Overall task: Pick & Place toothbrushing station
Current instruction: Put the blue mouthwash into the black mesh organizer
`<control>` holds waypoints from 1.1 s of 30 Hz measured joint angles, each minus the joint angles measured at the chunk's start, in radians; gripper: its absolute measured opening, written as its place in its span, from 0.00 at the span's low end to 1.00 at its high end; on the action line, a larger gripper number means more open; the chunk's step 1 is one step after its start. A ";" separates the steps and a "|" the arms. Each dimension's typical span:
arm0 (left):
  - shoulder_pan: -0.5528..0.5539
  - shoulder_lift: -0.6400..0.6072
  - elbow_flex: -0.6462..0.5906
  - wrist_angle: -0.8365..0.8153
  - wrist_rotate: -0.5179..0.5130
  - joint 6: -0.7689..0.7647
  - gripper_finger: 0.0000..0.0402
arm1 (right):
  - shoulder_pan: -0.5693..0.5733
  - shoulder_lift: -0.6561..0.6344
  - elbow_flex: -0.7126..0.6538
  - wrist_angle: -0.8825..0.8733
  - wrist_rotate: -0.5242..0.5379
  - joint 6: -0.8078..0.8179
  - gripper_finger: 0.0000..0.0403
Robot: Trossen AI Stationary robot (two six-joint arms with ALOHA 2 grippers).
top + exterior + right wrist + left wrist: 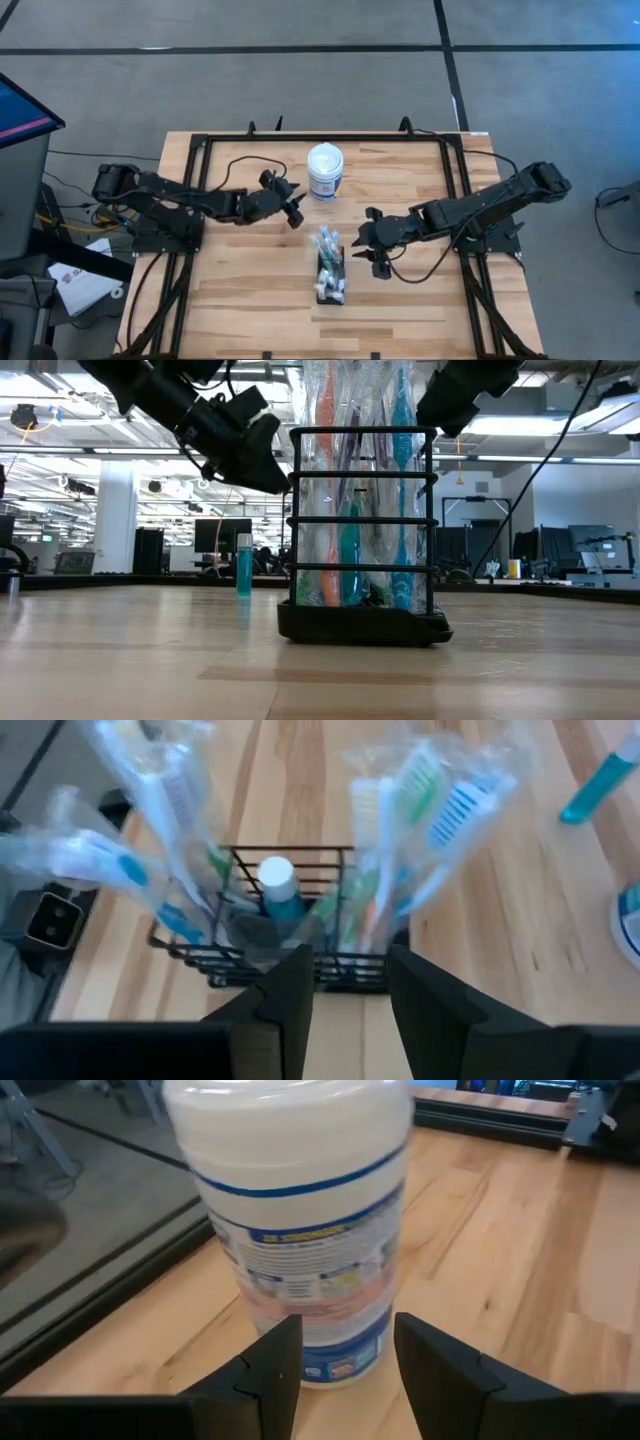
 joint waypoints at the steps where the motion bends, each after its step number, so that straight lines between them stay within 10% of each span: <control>1: 0.011 0.000 0.000 0.000 0.012 -0.001 0.38 | -0.003 0.000 0.000 -0.007 0.002 0.001 0.30; 33: 0.174 0.000 0.000 -0.234 0.105 -0.125 0.38 | -0.070 0.000 0.000 -0.136 0.004 0.020 0.30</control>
